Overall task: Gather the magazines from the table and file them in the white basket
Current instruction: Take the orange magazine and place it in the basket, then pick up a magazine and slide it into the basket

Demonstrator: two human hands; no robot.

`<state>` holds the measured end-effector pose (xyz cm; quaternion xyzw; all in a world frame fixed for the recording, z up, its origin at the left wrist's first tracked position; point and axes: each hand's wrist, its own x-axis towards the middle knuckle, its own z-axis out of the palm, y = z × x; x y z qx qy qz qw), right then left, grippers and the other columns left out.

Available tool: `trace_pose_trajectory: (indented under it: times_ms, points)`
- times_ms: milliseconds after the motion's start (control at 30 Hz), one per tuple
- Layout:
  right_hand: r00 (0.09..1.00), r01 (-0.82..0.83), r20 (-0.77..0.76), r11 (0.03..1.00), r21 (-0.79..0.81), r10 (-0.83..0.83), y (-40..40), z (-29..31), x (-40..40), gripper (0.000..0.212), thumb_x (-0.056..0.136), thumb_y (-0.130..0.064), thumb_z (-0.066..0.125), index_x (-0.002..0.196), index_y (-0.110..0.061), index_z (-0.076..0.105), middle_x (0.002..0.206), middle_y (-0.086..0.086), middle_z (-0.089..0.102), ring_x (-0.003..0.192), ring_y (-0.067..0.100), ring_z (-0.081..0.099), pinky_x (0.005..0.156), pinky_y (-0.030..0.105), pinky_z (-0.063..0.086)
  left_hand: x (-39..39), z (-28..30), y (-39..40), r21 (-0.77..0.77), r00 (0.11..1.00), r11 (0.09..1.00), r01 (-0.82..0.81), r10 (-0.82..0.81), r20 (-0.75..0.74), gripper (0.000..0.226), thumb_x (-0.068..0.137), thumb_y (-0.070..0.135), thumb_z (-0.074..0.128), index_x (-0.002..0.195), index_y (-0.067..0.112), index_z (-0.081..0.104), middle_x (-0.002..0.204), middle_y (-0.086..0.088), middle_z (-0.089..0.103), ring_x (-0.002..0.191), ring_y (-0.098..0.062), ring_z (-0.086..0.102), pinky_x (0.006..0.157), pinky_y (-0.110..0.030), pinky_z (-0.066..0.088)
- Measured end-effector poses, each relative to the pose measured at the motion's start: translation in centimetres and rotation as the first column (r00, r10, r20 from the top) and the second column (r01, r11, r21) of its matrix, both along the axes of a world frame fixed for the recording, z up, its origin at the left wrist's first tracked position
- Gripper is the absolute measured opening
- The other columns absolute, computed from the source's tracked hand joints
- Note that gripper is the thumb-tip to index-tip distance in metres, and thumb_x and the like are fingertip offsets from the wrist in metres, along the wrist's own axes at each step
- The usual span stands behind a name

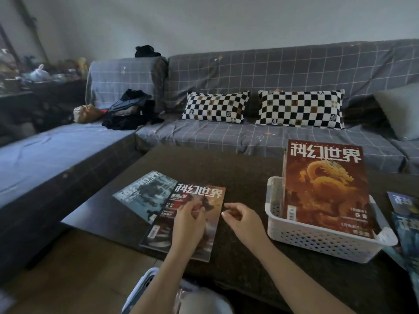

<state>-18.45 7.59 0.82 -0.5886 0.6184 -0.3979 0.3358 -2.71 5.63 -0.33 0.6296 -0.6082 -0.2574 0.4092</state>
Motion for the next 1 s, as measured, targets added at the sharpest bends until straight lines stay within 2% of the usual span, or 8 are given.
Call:
trace_pose_trajectory:
  times_ms: [133, 267, 400, 533, 667, 767, 900, 1000]
  points:
    - [0.999, 0.024, -0.028, 0.985, 0.173, -0.02, -1.9, -2.7, 1.9, 0.041, 0.086, -0.031, 0.064, 0.124, -0.018, 0.056, 0.114, -0.002, 0.063, 0.094, 0.005, 0.057, 0.079, 0.02, 0.049, 2.6, -2.1, -1.0, 0.116, 0.995, 0.989, -0.093, 0.089, 0.045, 0.023, 0.092, 0.033, 0.056, 0.114, 0.027, 0.061, 0.114, 0.003, 0.06, 0.102, -0.013, 0.055, 0.094, -0.04, 0.046]
    - [0.995, 0.076, -0.087, 0.971, 0.228, -0.057, -3.2, -4.5, 3.1, 0.046, 0.084, -0.032, 0.066, 0.126, -0.016, 0.056, 0.122, 0.001, 0.061, 0.107, 0.013, 0.058, 0.09, 0.028, 0.049, 4.7, -3.8, -2.1, 0.133, 0.962, 0.972, -0.192, 0.16, 0.221, 0.032, 0.094, 0.036, 0.053, 0.123, 0.023, 0.059, 0.135, -0.004, 0.053, 0.129, -0.025, 0.041, 0.115, -0.047, 0.019]
    - [0.987, 0.15, -0.098, 0.961, 0.23, -0.131, -4.0, -5.1, 3.6, 0.049, 0.082, -0.033, 0.068, 0.126, -0.017, 0.055, 0.118, 0.001, 0.062, 0.1, 0.013, 0.06, 0.088, 0.034, 0.053, 6.0, -4.3, -3.6, 0.185, 0.916, 0.949, -0.254, 0.174, 0.361, 0.05, 0.095, 0.047, 0.046, 0.137, 0.022, 0.048, 0.152, -0.01, 0.034, 0.141, -0.03, 0.023, 0.114, -0.048, 0.013]
    - [0.981, 0.178, -0.119, 0.953, 0.245, -0.153, -4.4, -5.2, 3.5, 0.05, 0.082, -0.034, 0.068, 0.127, -0.017, 0.055, 0.121, 0.001, 0.061, 0.104, 0.014, 0.059, 0.087, 0.028, 0.05, 6.6, -3.7, -4.5, 0.183, 0.865, 0.919, -0.348, 0.24, 0.44, 0.055, 0.089, 0.052, 0.055, 0.134, 0.02, 0.049, 0.136, -0.012, 0.048, 0.125, -0.035, 0.037, 0.103, -0.047, 0.031]
    - [0.98, 0.19, -0.106, 0.946, 0.262, -0.168, -4.0, -4.8, 3.4, 0.051, 0.083, -0.032, 0.067, 0.129, -0.016, 0.053, 0.124, 0.002, 0.06, 0.109, 0.015, 0.057, 0.077, 0.02, 0.04, 7.4, -3.3, -4.4, 0.274, 0.932, 0.901, -0.336, 0.277, 0.232, 0.036, 0.081, 0.042, 0.071, 0.105, 0.015, 0.063, 0.104, -0.007, 0.064, 0.094, -0.024, 0.059, 0.073, -0.034, 0.047]
    - [0.983, 0.181, -0.091, 0.941, 0.285, -0.161, -3.6, -4.4, 3.2, 0.053, 0.083, -0.032, 0.067, 0.13, -0.015, 0.051, 0.125, 0.003, 0.06, 0.11, 0.016, 0.057, 0.074, 0.02, 0.041, 7.3, -3.1, -3.5, 0.229, 0.952, 0.925, -0.304, 0.285, 0.112, 0.021, 0.083, 0.034, 0.072, 0.089, 0.018, 0.059, 0.079, 0.003, 0.063, 0.065, -0.012, 0.058, 0.052, -0.027, 0.038]
    - [0.98, 0.151, 0.067, 0.922, 0.356, -0.186, -2.8, -3.7, 2.9, 0.063, 0.083, -0.036, 0.066, 0.137, -0.01, 0.043, 0.132, 0.009, 0.055, 0.116, 0.023, 0.055, 0.093, 0.033, 0.046, 7.0, -2.1, -1.7, 0.082, 0.962, 0.961, -0.265, 0.269, -0.053, 0.027, 0.083, 0.028, 0.072, 0.074, 0.018, 0.049, 0.069, -0.001, 0.056, 0.057, -0.014, 0.05, 0.048, -0.024, 0.035]
    - [0.934, 0.103, 0.283, 0.922, 0.372, -0.218, -1.9, -2.7, 2.4, 0.037, 0.088, -0.032, 0.061, 0.121, -0.015, 0.058, 0.12, 0.005, 0.061, 0.103, 0.02, 0.06, 0.08, 0.028, 0.05, 7.2, -0.4, -0.6, 0.024, 0.957, 0.98, -0.198, 0.199, -0.212, 0.02, 0.083, 0.022, 0.073, 0.079, 0.013, 0.055, 0.076, -0.01, 0.063, 0.068, -0.028, 0.061, 0.06, -0.037, 0.052]
